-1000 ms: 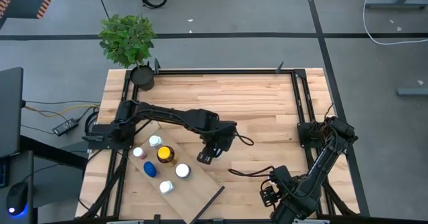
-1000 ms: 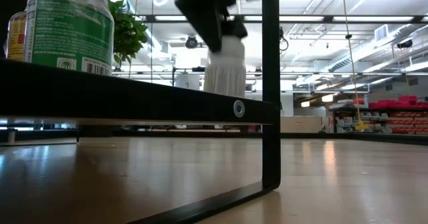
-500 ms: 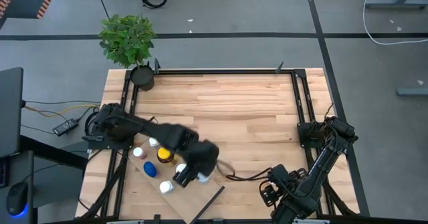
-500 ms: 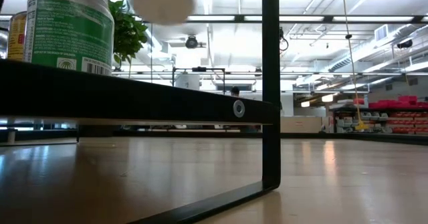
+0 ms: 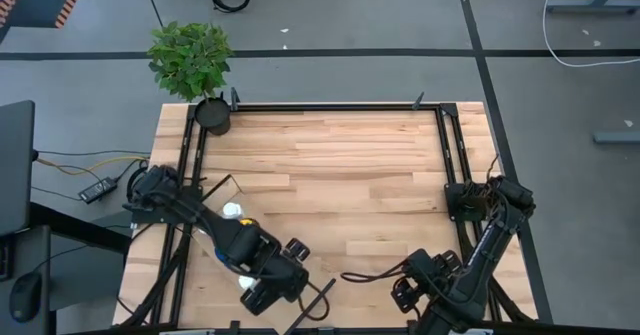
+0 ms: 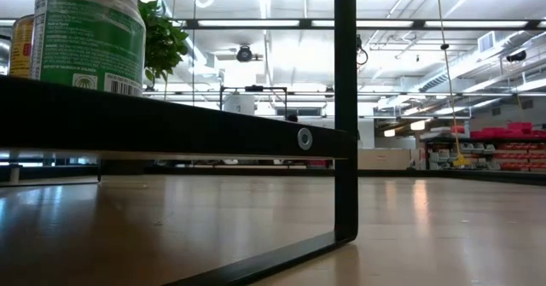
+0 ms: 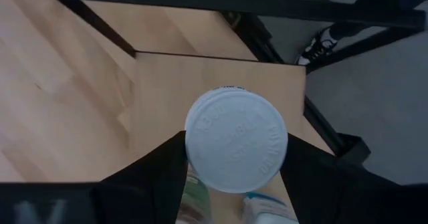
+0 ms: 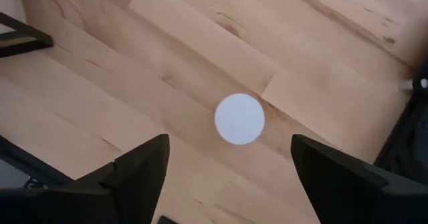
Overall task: Pick and place medicine bottles onto shelf by color
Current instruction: Put the white pill bottle on the shelf, then move the orange pill bottle to the middle of the table
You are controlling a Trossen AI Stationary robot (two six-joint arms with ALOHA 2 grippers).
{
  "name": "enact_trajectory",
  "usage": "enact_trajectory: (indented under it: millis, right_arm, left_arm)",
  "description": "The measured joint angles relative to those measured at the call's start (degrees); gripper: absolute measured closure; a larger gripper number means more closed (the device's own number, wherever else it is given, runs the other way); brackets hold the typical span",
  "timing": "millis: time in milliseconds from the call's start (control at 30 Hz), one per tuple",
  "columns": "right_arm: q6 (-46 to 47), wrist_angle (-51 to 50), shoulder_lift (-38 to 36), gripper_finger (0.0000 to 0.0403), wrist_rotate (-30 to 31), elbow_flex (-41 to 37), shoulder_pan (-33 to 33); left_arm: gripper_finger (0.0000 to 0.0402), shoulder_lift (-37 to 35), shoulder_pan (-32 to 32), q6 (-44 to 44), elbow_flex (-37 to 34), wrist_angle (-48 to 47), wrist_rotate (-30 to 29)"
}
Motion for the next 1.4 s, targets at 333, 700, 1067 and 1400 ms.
enact_trajectory:
  millis: [333,700,1067,1400]
  right_arm:
    - [0.25,0.00,0.00,0.0082,2.76,0.00,0.84]
    - [0.17,0.00,0.00,0.0082,2.88,0.00,1.28]
    - [0.31,0.00,0.00,0.0082,2.88,0.00,2.07]
    - [0.23,0.00,0.00,0.0082,3.02,0.00,2.08]
  left_arm:
    - [0.0187,4.76,-5.62,-3.59,0.02,-1.33,0.02]
    - [0.0181,8.97,-6.69,-8.27,0.11,-0.21,-1.13]
    - [0.0136,9.01,-6.91,-10.04,-0.09,0.42,-1.24]
    - [0.0110,9.01,-7.14,-10.72,-0.09,-2.87,1.53]
